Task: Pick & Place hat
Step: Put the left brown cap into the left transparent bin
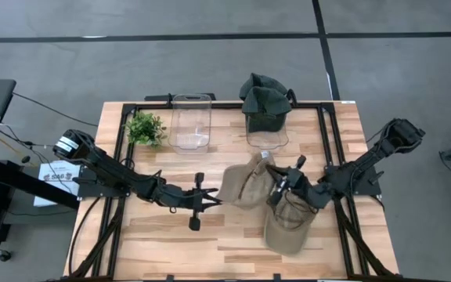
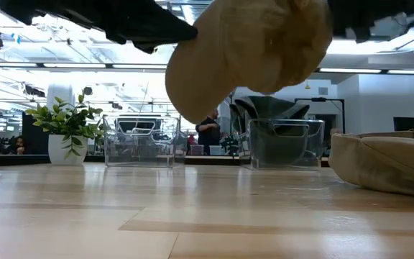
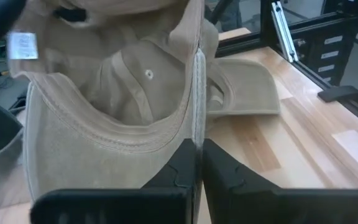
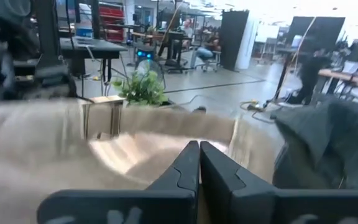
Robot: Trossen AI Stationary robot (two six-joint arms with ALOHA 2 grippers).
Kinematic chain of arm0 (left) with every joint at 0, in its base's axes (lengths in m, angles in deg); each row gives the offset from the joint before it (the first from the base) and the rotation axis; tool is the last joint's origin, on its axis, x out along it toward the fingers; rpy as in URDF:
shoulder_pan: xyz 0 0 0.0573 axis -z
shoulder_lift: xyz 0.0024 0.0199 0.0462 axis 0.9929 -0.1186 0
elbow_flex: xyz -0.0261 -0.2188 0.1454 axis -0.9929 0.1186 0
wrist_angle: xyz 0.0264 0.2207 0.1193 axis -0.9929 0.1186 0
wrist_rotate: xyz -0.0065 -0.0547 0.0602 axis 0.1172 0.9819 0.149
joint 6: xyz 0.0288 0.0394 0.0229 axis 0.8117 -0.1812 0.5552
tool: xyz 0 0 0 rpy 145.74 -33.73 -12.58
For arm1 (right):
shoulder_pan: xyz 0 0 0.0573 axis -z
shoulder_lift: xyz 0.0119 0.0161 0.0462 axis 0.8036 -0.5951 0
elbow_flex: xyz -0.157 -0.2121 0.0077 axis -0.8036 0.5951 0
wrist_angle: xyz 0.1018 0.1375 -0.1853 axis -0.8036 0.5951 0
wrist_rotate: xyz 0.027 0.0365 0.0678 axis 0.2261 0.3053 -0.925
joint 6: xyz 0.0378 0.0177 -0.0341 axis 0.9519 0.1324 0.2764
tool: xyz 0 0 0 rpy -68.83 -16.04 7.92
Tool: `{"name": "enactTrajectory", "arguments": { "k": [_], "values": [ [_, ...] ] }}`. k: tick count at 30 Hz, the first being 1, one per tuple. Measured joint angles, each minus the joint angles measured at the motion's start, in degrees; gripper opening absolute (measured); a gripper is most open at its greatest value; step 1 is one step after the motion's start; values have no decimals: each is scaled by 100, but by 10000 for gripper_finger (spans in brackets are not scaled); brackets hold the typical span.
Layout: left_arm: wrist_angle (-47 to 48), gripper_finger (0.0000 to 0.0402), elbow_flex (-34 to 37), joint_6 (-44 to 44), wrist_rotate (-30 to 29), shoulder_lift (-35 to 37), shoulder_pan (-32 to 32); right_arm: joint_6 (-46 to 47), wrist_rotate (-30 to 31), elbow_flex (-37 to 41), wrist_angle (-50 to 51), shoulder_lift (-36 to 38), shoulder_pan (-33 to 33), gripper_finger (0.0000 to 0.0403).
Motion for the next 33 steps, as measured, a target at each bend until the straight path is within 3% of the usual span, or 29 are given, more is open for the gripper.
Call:
{"name": "enactTrajectory", "arguments": {
  "k": [7,14,18,23,33],
  "values": [
    [-49,10,0,9,117,-277,2,-536,-670,-348,52,0,423,2],
    [-532,10,-2,-42,471,-281,23,127,-955,-350,420,-391,680,1],
    [-808,10,-2,-46,763,-281,114,91,-722,-350,-98,-1053,680,0],
    [-836,10,-2,-48,868,-281,243,-589,-541,-350,-1334,-1667,678,0],
    [-732,11,-2,-110,888,-281,297,-1825,-426,-350,-2268,-1537,141,0]
  ]
}}
